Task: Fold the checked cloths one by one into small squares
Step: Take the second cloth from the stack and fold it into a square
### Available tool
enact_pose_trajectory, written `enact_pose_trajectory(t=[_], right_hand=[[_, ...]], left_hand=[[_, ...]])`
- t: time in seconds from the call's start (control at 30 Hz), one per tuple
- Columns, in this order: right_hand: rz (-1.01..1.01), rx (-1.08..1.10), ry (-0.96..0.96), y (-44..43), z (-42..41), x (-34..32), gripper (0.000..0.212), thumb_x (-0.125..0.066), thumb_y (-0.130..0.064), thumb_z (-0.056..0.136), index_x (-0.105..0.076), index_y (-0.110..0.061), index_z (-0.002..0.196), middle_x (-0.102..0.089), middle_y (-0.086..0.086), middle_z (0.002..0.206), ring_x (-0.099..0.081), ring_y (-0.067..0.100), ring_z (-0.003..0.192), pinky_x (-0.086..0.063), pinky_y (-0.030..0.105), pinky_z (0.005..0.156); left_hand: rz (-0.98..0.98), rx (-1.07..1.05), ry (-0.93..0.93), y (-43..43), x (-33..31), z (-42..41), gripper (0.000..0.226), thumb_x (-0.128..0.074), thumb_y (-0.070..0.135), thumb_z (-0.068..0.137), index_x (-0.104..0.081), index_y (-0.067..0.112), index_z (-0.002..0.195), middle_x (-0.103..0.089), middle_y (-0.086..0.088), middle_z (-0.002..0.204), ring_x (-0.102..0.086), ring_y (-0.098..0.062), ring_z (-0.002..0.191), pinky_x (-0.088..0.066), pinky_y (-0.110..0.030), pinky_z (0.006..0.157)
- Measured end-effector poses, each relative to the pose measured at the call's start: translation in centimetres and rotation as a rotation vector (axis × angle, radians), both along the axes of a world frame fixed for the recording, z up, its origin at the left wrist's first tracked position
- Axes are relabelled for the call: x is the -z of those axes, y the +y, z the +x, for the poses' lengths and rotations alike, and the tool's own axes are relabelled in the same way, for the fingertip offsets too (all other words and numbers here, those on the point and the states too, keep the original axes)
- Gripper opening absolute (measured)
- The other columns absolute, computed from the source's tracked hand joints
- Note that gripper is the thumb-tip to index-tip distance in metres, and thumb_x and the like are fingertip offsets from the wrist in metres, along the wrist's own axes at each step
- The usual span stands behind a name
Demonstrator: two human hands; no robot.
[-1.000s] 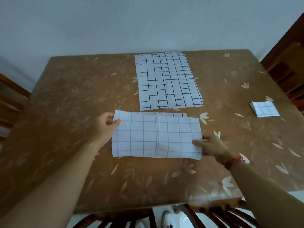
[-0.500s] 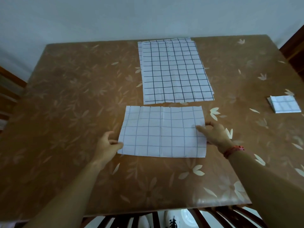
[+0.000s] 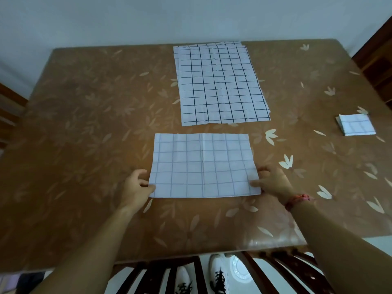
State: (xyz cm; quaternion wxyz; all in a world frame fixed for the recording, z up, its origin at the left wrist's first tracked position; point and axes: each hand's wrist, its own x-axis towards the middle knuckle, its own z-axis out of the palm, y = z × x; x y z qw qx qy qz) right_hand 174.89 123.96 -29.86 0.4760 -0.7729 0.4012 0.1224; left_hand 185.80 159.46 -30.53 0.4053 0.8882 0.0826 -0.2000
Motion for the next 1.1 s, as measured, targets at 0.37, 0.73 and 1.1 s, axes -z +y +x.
enact_pose_trajectory(t=[0.37, 0.73, 1.1], right_hand=[[-0.499, -0.251, -0.004, 2.2, -0.9, -1.0, 0.033, -0.063, -0.029, 0.083, -0.057, -0.014, 0.113, -0.064, 0.008, 0.108, -0.059, 0.031, 0.105, -0.051, 0.036, 0.077], [-0.693, -0.906, -0.161, 12.1, -4.5, 1.8, 0.059, -0.05, -0.03, 0.087, -0.047, -0.002, 0.138, -0.04, 0.021, 0.148, -0.042, 0.036, 0.136, -0.043, 0.047, 0.103], [-0.686, -1.001, -0.146, 14.6, -5.4, 3.8, 0.064, -0.028, -0.043, 0.095, -0.048, 0.0, 0.14, -0.041, 0.019, 0.149, -0.038, 0.031, 0.139, -0.042, 0.046, 0.108]], left_hand=[[0.224, 0.318, -0.329, -0.7, 0.0, -3.3, 0.035, -0.06, 0.016, 0.091, -0.058, 0.009, 0.125, -0.058, -0.005, 0.121, -0.052, -0.023, 0.116, -0.044, -0.036, 0.097], [0.409, 0.906, -0.525, -5.7, 2.4, -10.6, 0.054, -0.034, 0.03, 0.093, -0.053, 0.0, 0.134, -0.047, -0.016, 0.144, -0.039, -0.027, 0.138, -0.028, -0.039, 0.114], [0.493, 0.951, -0.443, -5.9, 3.9, -11.0, 0.061, -0.021, 0.035, 0.096, -0.034, 0.003, 0.147, -0.028, -0.013, 0.156, -0.021, -0.025, 0.146, -0.024, -0.042, 0.117]])
